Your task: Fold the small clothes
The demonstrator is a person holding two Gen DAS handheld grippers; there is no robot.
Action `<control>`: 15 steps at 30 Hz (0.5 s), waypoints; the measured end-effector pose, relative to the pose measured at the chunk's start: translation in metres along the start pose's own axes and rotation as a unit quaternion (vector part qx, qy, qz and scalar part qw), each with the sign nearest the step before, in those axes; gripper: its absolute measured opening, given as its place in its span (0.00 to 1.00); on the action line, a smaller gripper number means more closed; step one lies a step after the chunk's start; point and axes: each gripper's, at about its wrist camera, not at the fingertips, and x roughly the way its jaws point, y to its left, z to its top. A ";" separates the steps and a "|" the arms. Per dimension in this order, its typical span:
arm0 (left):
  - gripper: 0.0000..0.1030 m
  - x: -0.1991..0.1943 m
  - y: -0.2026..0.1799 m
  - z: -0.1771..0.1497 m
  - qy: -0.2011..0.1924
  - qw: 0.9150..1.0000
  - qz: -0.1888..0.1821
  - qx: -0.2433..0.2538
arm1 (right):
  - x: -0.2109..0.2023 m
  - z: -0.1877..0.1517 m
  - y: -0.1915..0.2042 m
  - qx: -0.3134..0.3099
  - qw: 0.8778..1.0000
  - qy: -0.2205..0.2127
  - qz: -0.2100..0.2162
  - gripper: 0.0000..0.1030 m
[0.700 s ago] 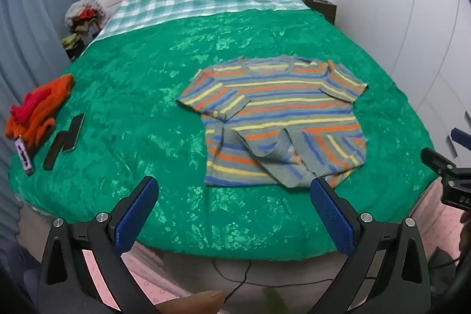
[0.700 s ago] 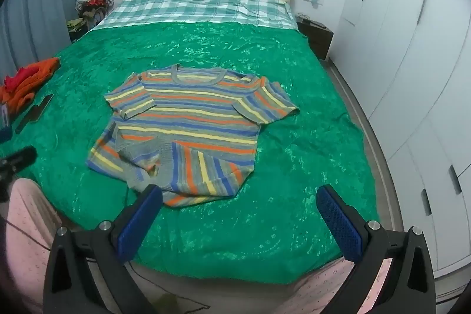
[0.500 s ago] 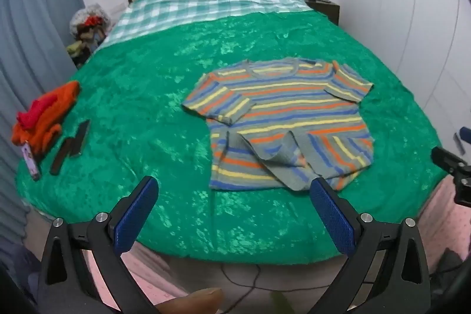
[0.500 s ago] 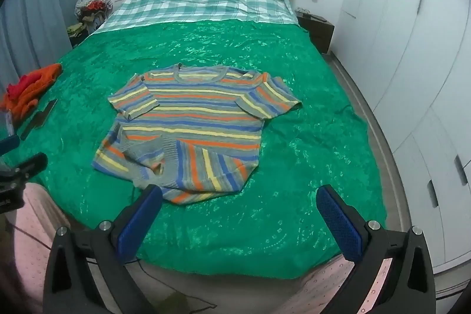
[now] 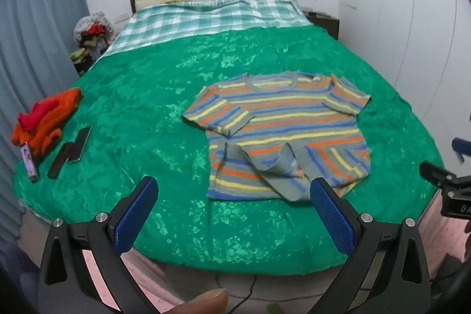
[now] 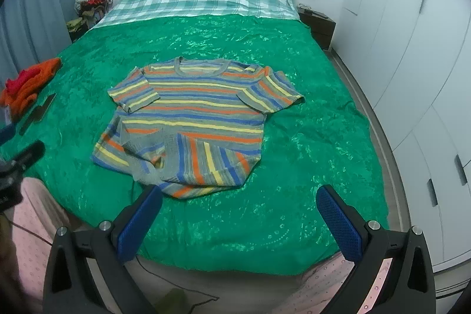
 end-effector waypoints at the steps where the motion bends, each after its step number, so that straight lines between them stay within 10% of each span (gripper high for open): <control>1: 1.00 0.000 -0.002 -0.001 0.003 1.000 0.002 0.008 | 0.000 -0.001 0.001 -0.001 1.000 0.000 0.000 1.00; 15: 1.00 0.006 0.004 -0.007 0.033 0.999 -0.009 0.005 | -0.003 0.001 0.005 0.015 1.000 0.007 0.014 1.00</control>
